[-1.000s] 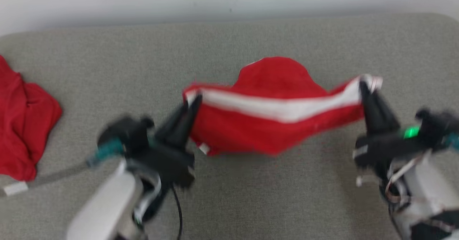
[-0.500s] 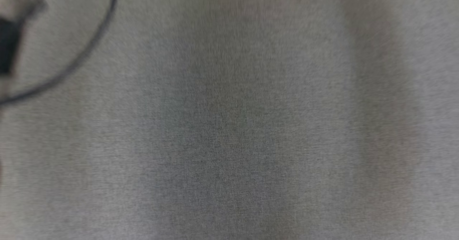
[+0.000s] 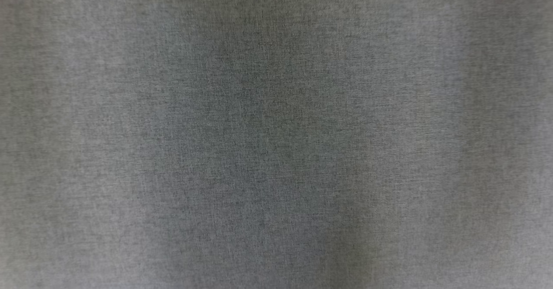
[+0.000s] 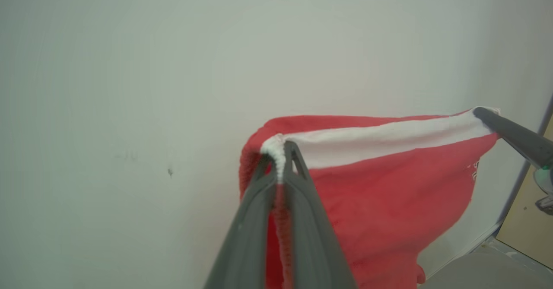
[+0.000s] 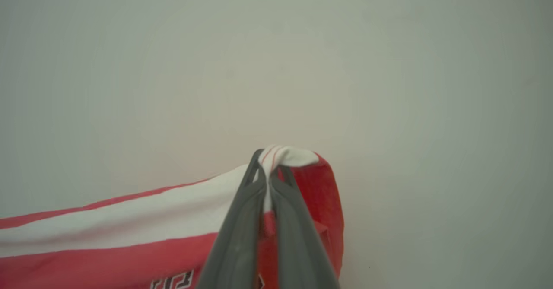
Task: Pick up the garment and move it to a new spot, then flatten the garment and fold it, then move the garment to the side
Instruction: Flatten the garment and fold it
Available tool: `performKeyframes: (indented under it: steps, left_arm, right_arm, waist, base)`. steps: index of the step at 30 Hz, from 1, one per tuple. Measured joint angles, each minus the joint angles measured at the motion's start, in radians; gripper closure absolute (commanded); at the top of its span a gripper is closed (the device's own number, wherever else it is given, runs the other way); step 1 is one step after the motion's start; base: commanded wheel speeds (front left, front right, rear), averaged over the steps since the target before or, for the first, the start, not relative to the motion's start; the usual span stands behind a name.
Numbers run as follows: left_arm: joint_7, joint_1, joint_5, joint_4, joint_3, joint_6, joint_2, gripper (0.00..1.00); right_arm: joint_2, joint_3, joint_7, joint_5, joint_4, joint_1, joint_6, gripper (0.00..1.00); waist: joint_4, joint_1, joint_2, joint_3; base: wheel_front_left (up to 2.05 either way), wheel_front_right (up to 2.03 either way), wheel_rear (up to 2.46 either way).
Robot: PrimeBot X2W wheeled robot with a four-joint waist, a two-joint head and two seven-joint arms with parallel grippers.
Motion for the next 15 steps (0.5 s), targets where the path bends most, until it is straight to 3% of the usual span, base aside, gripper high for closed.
performKeyframes:
  steps: [9, 15]
  left_arm:
    - [-0.062, -0.038, -0.082, 0.017, -0.11, 0.0, 0.022, 1.0]
    - [-0.142, 0.042, -0.153, -0.05, -0.174, 0.0, 0.044, 1.0]
  right_arm:
    - [-0.007, 0.089, -0.054, 0.027, 0.059, -0.033, 0.0, 1.0]
    - [-0.042, 0.179, -0.106, 0.116, -0.015, 0.118, 0.0, 1.0]
  waist:
    - [-0.001, -0.0003, -0.0001, 0.042]
    - [-0.011, -0.0002, -0.0001, 0.032]
  base:
    - [0.0, 0.0, 0.0]
    - [0.0, 0.0, 0.0]
